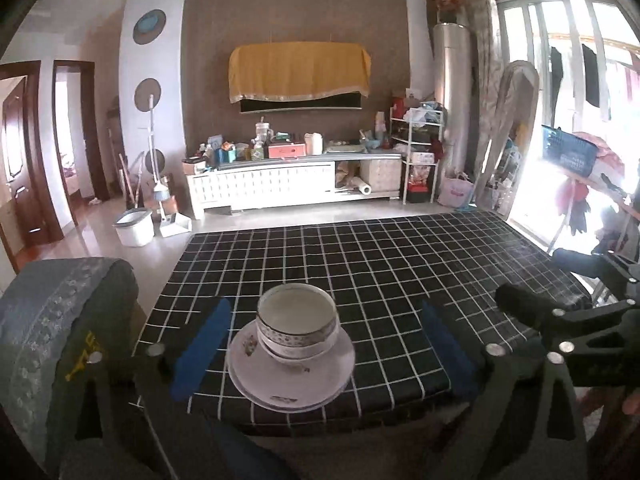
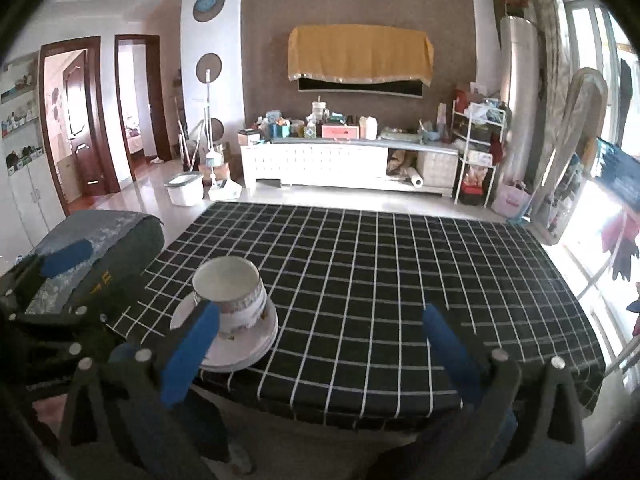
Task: Organize plates and bowls
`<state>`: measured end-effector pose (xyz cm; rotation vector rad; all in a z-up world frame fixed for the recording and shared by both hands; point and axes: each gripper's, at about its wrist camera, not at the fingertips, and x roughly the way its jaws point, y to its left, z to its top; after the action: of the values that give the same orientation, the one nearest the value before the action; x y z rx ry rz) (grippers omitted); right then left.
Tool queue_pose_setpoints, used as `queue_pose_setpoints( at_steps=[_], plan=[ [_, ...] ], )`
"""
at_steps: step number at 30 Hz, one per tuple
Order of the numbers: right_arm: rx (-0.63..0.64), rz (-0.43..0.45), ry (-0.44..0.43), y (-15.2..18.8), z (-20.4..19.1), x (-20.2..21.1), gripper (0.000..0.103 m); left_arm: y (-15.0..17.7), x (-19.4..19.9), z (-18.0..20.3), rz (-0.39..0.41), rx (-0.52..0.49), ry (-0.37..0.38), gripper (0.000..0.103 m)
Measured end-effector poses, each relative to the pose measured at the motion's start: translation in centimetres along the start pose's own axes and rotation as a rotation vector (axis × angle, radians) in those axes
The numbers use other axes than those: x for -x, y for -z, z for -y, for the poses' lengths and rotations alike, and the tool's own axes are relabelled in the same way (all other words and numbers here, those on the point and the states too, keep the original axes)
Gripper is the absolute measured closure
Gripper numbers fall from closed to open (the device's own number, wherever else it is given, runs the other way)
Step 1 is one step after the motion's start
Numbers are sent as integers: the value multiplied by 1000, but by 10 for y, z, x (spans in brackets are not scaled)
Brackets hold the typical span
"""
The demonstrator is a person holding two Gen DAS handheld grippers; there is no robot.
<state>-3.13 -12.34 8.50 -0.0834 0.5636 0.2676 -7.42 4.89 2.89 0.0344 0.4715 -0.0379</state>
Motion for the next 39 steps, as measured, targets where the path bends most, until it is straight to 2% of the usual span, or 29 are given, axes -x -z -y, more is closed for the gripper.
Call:
queue_pose_setpoints(
  at_steps=[6, 39],
  plan=[
    [-12, 5, -3, 9, 3, 8, 0, 7, 2, 8, -12, -12, -25, 0],
    [-11, 0, -27, 14, 1, 7, 0, 13, 2, 8, -27, -10, -31, 0]
  ],
)
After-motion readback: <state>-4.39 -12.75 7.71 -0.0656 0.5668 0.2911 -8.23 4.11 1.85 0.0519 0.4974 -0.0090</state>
